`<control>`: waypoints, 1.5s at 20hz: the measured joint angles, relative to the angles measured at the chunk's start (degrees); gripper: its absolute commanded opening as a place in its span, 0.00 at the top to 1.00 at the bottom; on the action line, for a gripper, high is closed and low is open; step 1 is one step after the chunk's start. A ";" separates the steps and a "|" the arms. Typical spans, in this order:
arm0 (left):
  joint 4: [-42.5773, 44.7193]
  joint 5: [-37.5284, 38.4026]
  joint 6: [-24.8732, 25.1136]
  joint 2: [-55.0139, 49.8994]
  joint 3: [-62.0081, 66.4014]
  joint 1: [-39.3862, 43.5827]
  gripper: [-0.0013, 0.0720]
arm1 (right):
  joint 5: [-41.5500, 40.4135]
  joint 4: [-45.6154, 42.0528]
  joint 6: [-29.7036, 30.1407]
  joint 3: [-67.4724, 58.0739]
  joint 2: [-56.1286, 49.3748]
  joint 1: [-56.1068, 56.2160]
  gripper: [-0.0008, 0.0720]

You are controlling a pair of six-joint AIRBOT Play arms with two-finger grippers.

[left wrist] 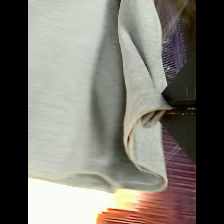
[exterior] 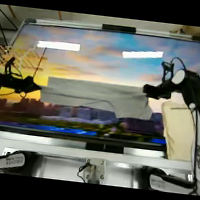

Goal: Fold the shirts.

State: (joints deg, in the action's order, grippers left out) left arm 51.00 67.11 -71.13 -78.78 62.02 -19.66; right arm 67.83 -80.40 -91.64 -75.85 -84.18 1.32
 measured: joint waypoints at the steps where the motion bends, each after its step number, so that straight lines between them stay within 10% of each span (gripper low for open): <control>1: -0.11 -0.57 -1.66 -3.52 3.26 1.09 0.94 | -0.79 -0.07 -0.39 -2.62 -2.91 -0.09 0.88; 3: -0.31 -0.94 -4.76 -9.81 8.72 2.64 0.85 | -1.97 -0.39 -1.40 -5.99 -7.67 -0.22 0.84; 5: -0.42 -0.90 -6.73 -14.62 12.61 3.80 0.03 | -3.23 -0.50 -2.25 -7.72 -10.91 -0.28 0.04; 16: -0.46 10.67 -8.02 -18.14 22.14 4.07 0.00 | 7.85 -0.81 5.46 -9.53 -15.04 -3.39 0.04; 23: -0.48 12.63 -7.72 -14.12 22.69 7.39 0.01 | 7.91 1.53 6.60 -9.66 -19.50 -3.76 0.06; 27: -0.48 12.83 -7.52 -12.15 22.73 10.38 0.01 | 7.10 4.15 6.84 -9.70 -20.90 -3.78 0.81; 30: -0.55 13.07 -7.37 -11.28 22.73 13.09 0.02 | 7.32 8.22 7.32 -9.73 -21.44 -3.76 0.88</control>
State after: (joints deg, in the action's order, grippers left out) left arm 50.46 80.18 -78.50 -90.06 84.75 -6.57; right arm 75.16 -72.18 -84.31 -85.58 -105.62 -2.44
